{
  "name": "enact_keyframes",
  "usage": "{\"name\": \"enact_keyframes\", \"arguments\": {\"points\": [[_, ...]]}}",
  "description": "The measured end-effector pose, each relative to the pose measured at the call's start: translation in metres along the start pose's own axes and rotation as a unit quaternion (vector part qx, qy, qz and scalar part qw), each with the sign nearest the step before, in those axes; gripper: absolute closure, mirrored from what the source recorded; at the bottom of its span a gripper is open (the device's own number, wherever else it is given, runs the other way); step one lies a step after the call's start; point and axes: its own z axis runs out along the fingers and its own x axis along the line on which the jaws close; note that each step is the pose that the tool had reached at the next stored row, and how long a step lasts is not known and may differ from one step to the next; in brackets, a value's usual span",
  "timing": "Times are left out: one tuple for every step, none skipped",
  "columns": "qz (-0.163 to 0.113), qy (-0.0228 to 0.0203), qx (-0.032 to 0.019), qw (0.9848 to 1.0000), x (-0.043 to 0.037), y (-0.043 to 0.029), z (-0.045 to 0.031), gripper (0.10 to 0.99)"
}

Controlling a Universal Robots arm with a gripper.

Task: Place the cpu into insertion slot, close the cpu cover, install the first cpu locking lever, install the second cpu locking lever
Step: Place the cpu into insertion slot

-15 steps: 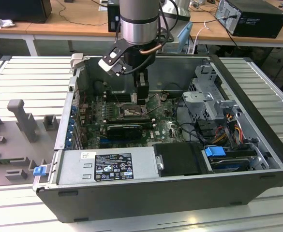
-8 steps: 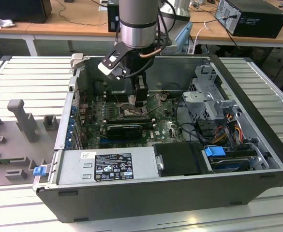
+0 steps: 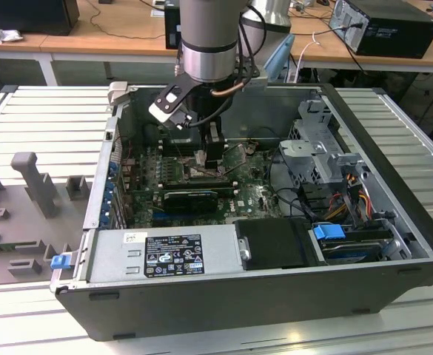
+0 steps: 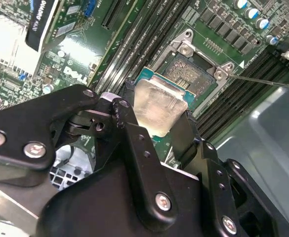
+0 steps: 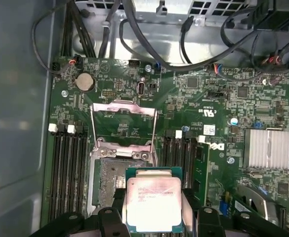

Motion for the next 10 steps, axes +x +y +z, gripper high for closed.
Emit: {"name": "enact_keyframes", "arguments": {"points": [[0.0, -0.0001, 0.0001, 1.0, 0.0004, -0.0001, 0.0017, 0.557], [0.0, -0.0002, 0.0003, 1.0, 0.0016, -0.0001, 0.0032, 0.557], [0.001, -0.0002, 0.0002, 1.0, 0.0029, 0.0, 0.004, 0.557], [0.002, -0.0001, 0.0002, 1.0, 0.0042, 0.0, 0.0049, 0.557], [0.003, -0.0002, 0.0002, 1.0, 0.0051, 0.0, 0.0055, 0.557], [0.004, -0.0002, 0.0001, 1.0, 0.0058, 0.0, 0.0063, 0.557], [0.004, -0.0002, 0.0002, 1.0, 0.0065, 0.0, 0.007, 0.557], [0.004, -0.0002, 0.0004, 1.0, 0.0075, 0.0, 0.0085, 0.557], [0.004, -0.0002, 0.0008, 1.0, 0.0092, 0.0, 0.0109, 0.557], [0.004, -0.0002, 0.001, 1.0, 0.0101, -0.0001, 0.0125, 0.557]]}}
